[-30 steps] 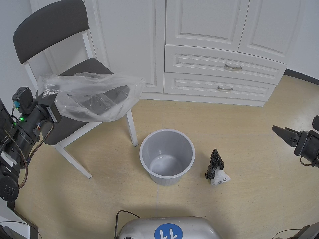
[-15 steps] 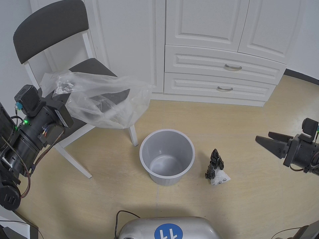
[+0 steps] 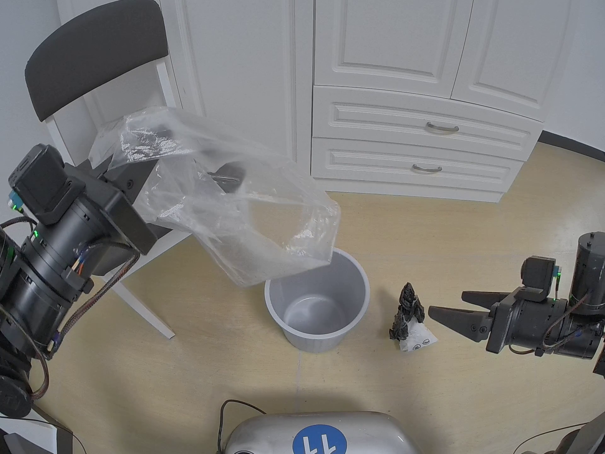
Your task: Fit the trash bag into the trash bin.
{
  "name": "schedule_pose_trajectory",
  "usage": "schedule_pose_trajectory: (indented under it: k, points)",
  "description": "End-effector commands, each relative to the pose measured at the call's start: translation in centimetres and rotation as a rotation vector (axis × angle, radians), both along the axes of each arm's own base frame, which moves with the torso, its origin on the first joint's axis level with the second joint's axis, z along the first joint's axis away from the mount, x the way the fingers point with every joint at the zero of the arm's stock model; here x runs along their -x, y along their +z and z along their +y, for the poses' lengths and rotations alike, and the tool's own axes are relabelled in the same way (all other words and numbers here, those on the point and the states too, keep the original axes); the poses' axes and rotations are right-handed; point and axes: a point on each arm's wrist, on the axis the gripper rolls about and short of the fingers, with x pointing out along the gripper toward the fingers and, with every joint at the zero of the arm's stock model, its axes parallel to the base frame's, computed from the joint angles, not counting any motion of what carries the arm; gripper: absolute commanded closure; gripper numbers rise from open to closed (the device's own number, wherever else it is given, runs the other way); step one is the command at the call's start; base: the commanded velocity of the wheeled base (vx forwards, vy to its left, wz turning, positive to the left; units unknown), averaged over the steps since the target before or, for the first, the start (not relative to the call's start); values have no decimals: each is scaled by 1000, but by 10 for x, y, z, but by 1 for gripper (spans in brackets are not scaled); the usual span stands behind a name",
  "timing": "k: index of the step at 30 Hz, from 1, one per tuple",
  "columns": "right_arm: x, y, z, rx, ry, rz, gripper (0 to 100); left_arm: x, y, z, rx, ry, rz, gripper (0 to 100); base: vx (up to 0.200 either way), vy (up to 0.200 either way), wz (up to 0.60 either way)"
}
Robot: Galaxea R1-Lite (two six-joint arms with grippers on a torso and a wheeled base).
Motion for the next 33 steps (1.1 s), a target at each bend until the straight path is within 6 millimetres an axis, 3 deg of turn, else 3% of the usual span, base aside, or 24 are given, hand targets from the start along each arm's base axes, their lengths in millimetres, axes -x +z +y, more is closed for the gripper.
schedule_pose_trajectory:
  k: [1,33]
  points:
    - [-5,-10,6,20,12,43,0,11,4,0,15,-36,-18,100,0,0,0]
    - [-11,-25,33,-44,72,120,0,26,21,-32,123,-247,-71,100,0,0,0]
